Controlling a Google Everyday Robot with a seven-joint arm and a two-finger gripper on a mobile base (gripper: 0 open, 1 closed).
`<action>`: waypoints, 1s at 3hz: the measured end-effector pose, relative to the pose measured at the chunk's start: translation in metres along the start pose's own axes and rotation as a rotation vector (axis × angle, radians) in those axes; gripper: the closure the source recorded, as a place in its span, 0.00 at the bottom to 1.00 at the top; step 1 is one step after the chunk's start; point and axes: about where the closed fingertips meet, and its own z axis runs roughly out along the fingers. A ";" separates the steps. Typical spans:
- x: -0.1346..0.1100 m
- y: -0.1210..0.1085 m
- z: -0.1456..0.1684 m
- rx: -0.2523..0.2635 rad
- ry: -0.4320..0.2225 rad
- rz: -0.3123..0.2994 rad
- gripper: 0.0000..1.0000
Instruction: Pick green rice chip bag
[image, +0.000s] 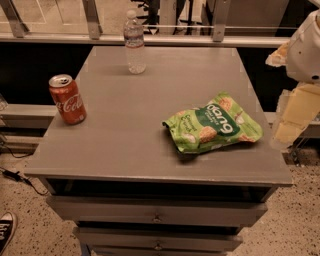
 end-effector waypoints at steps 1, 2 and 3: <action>0.000 0.000 0.000 0.000 0.000 0.000 0.00; -0.007 -0.003 0.036 -0.011 -0.075 -0.012 0.00; -0.013 -0.005 0.070 -0.026 -0.143 -0.025 0.00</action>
Offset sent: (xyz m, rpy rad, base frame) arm 0.0315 0.0199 -0.0680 0.1429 -0.0067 0.0664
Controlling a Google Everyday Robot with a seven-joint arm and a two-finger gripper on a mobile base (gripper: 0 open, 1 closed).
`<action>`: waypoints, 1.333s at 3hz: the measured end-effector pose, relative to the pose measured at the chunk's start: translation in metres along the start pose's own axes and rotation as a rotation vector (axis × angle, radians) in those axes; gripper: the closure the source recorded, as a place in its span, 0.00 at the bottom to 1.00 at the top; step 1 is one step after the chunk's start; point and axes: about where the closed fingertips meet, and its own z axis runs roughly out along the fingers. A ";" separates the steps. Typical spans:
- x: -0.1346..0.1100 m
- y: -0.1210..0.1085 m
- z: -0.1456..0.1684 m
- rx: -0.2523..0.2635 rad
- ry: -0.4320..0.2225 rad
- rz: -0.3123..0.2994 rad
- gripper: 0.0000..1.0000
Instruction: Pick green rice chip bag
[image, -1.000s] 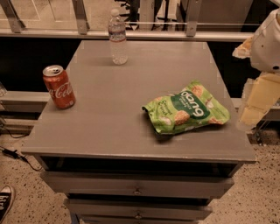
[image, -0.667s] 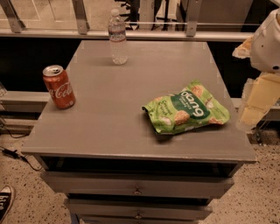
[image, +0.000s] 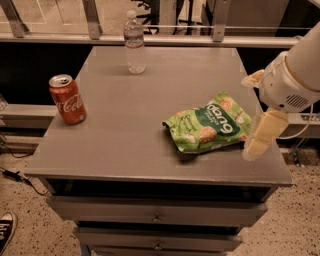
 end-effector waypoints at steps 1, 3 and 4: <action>-0.017 0.001 0.034 -0.033 -0.082 -0.023 0.00; -0.046 -0.005 0.074 -0.061 -0.177 -0.062 0.14; -0.049 -0.009 0.080 -0.057 -0.192 -0.067 0.38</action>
Offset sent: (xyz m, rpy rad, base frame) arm 0.0409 0.0779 -0.0604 0.2121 0.0028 0.1381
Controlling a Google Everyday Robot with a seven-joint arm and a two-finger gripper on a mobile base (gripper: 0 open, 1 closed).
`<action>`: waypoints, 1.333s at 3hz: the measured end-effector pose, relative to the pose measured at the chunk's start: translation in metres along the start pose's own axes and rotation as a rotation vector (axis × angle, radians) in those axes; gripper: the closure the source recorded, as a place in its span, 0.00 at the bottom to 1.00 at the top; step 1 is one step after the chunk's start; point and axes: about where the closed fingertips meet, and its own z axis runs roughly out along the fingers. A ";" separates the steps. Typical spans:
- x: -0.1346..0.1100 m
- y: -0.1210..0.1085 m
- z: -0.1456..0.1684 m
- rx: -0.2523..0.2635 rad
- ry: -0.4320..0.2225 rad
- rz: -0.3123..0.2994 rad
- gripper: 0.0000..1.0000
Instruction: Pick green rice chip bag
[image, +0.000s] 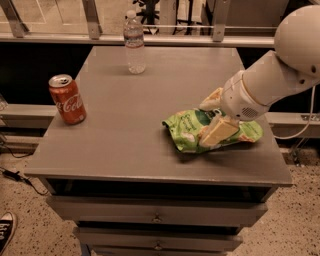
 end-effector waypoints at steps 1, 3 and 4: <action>-0.006 -0.004 -0.001 0.004 -0.010 -0.010 0.62; -0.025 -0.017 -0.018 0.024 0.004 -0.027 1.00; -0.031 -0.027 -0.029 0.043 0.015 -0.031 1.00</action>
Offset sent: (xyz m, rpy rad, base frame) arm 0.0129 0.0140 0.0353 0.0158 -0.0507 0.0246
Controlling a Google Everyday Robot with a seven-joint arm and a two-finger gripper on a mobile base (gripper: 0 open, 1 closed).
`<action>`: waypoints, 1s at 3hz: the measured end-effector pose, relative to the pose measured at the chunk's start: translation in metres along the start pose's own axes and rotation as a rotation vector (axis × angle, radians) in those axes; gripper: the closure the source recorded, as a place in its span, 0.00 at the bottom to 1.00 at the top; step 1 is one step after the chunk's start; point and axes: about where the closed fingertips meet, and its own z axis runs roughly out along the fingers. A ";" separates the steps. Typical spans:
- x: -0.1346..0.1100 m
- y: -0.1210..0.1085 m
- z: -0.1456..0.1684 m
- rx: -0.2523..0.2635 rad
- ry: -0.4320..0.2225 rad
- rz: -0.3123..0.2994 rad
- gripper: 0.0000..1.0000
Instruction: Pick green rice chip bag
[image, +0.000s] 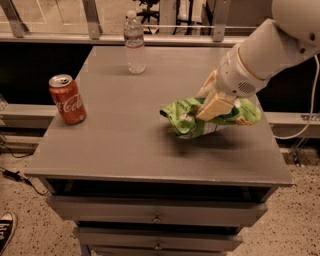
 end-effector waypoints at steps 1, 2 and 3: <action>-0.011 -0.013 -0.017 0.025 0.002 -0.003 1.00; -0.023 -0.028 -0.041 0.051 -0.011 0.056 1.00; -0.023 -0.028 -0.041 0.051 -0.011 0.056 1.00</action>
Offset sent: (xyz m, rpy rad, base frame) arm 0.0242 -0.0076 0.0797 0.0594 -0.0080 -0.1401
